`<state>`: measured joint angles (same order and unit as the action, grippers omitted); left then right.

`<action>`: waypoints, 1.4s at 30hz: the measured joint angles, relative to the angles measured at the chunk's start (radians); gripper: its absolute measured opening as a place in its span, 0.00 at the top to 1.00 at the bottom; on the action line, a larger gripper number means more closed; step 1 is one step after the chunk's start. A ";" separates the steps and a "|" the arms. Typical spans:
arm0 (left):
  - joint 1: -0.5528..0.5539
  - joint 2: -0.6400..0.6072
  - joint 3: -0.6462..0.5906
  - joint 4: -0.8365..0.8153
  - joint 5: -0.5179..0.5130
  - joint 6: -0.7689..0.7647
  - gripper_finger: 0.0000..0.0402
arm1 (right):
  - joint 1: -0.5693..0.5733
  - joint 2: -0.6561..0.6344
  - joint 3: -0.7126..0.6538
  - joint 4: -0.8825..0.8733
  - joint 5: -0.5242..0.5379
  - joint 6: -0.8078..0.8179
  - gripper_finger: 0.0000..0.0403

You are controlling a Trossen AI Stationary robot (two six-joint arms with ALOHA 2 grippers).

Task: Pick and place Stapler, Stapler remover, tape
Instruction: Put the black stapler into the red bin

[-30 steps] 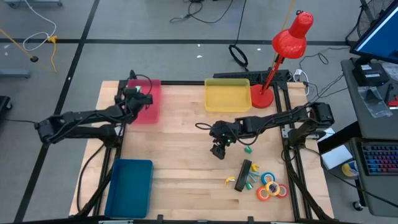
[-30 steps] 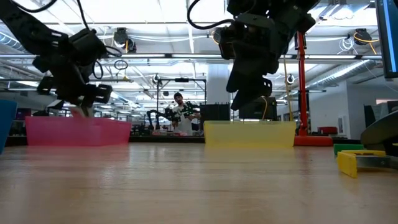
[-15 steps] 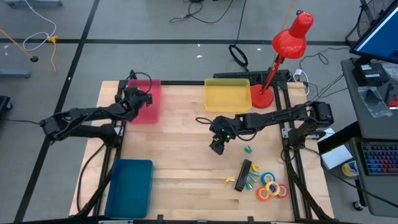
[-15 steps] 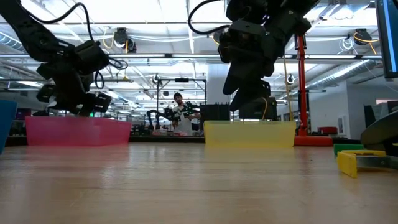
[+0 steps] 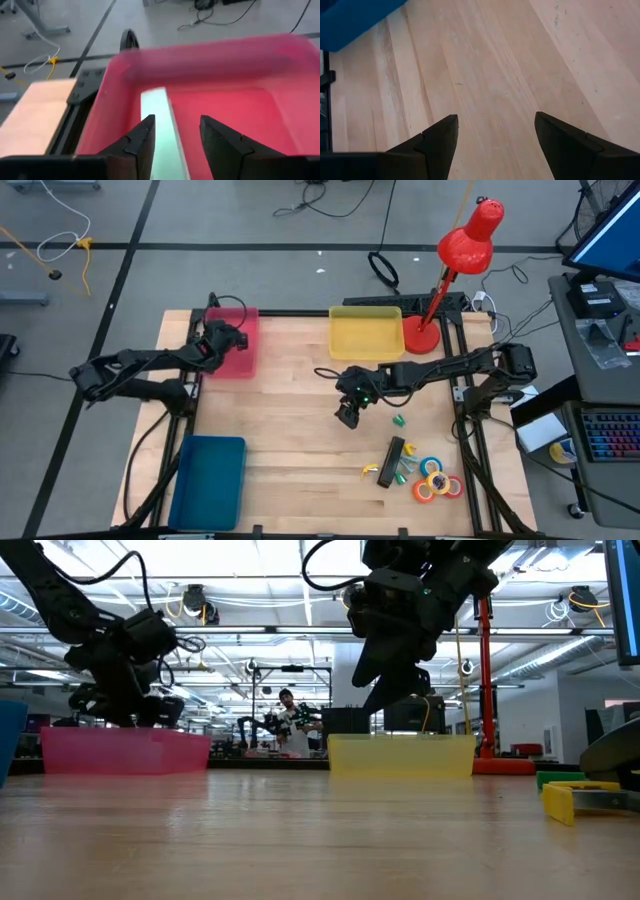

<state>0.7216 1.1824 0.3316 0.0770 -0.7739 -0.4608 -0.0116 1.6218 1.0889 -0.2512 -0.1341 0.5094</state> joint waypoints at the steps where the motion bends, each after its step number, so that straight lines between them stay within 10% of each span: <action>1: 0.000 -0.013 0.004 0.008 0.002 0.020 0.62 | 0.000 0.000 0.000 -0.001 0.000 0.000 0.37; 18: -0.115 -0.382 0.065 -0.019 0.431 0.108 0.62 | -0.010 -0.116 -0.002 -0.491 -0.201 0.251 0.37; 42: -0.324 -0.404 0.065 -0.043 0.462 0.082 0.62 | 0.199 -0.306 -0.001 -0.800 -0.206 0.919 0.37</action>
<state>0.3977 0.7780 0.3965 0.0338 -0.3122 -0.3786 0.1875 1.3163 1.0882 -1.0512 -0.3397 1.4288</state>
